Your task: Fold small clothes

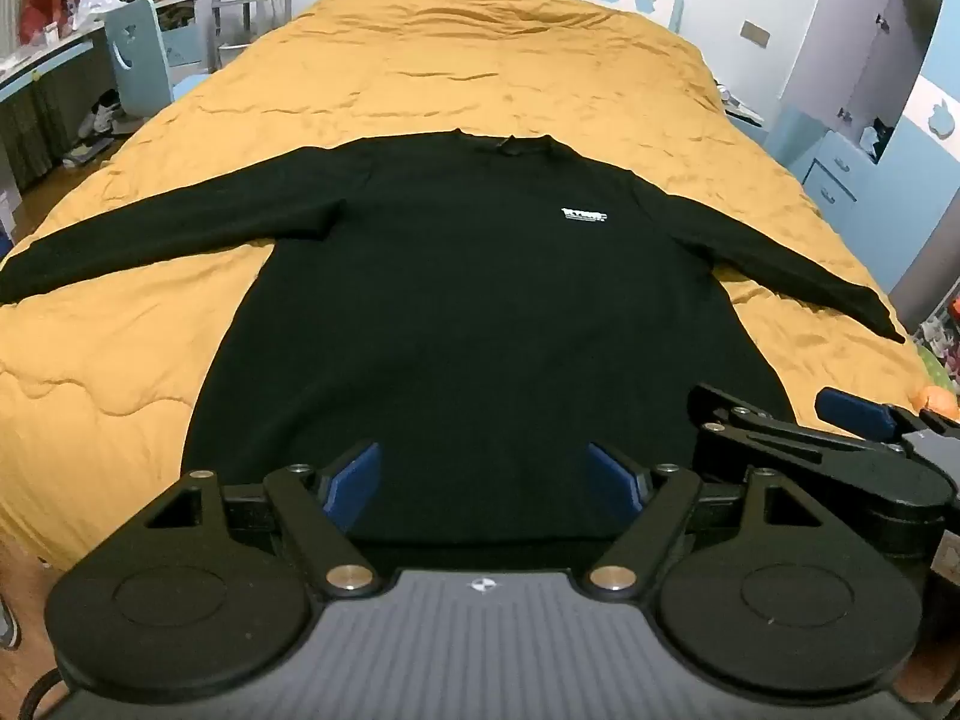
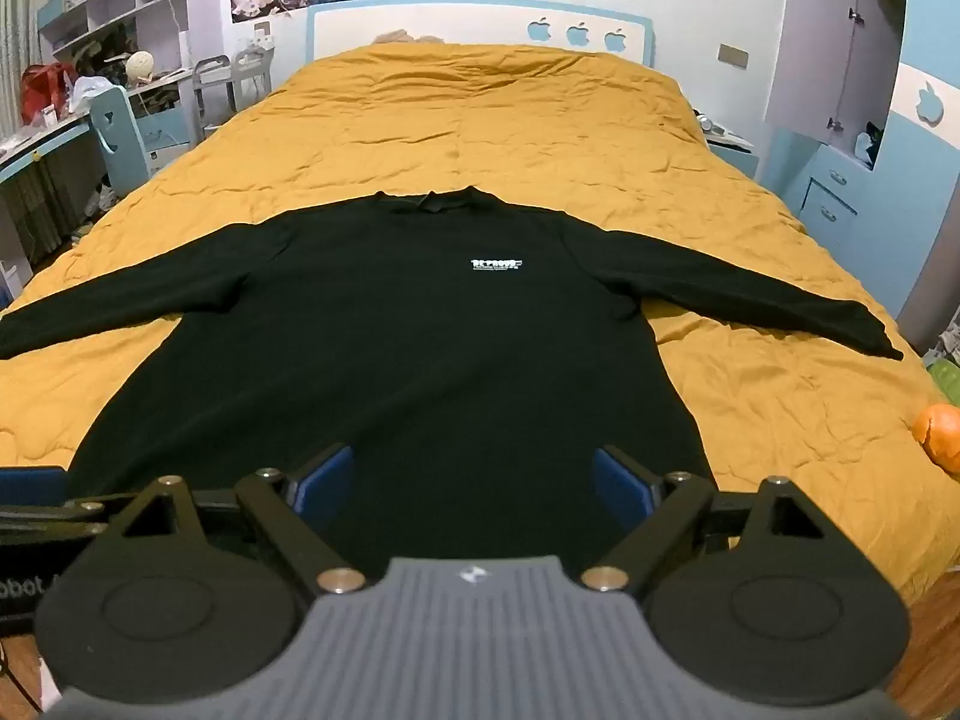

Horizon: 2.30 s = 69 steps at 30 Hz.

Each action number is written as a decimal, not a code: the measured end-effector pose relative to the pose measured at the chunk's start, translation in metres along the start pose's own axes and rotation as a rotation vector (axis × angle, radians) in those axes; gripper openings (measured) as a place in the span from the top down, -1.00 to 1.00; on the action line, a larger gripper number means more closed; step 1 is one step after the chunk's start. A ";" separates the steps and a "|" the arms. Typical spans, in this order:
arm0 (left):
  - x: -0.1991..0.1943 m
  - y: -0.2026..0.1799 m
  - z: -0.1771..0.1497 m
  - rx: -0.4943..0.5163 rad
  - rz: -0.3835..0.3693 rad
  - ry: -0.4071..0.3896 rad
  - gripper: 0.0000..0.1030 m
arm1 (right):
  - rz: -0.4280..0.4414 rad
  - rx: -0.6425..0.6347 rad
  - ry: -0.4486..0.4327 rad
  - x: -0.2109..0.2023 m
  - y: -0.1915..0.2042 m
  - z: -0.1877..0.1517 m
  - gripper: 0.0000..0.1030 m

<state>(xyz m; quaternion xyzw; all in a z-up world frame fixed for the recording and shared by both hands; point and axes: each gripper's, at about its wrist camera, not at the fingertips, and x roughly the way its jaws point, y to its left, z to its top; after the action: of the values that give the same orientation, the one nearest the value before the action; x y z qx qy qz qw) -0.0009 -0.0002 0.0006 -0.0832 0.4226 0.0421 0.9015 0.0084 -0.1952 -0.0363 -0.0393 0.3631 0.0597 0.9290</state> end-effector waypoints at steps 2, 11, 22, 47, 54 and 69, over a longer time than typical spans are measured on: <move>-0.002 -0.002 -0.001 -0.004 0.004 0.000 -0.76 | -0.002 0.000 0.002 0.000 0.000 0.000 -0.61; 0.003 0.006 0.002 -0.026 -0.014 0.025 -0.76 | -0.006 0.000 0.010 0.001 0.007 -0.001 -0.61; 0.004 0.004 0.001 -0.018 -0.002 0.023 -0.76 | 0.008 -0.011 -0.002 -0.003 0.004 -0.001 -0.61; 0.006 0.004 -0.001 -0.017 0.003 0.029 -0.76 | 0.009 -0.010 -0.002 -0.004 0.004 -0.002 -0.61; 0.006 0.004 -0.001 -0.017 0.003 0.029 -0.76 | 0.008 -0.010 -0.002 -0.004 0.004 -0.002 -0.61; 0.006 0.004 -0.001 -0.016 0.005 0.029 -0.76 | 0.006 -0.011 -0.002 -0.004 0.003 -0.002 -0.61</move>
<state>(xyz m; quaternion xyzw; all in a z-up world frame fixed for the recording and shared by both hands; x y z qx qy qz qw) 0.0015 0.0033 -0.0050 -0.0901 0.4356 0.0463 0.8944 0.0036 -0.1924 -0.0351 -0.0429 0.3620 0.0647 0.9289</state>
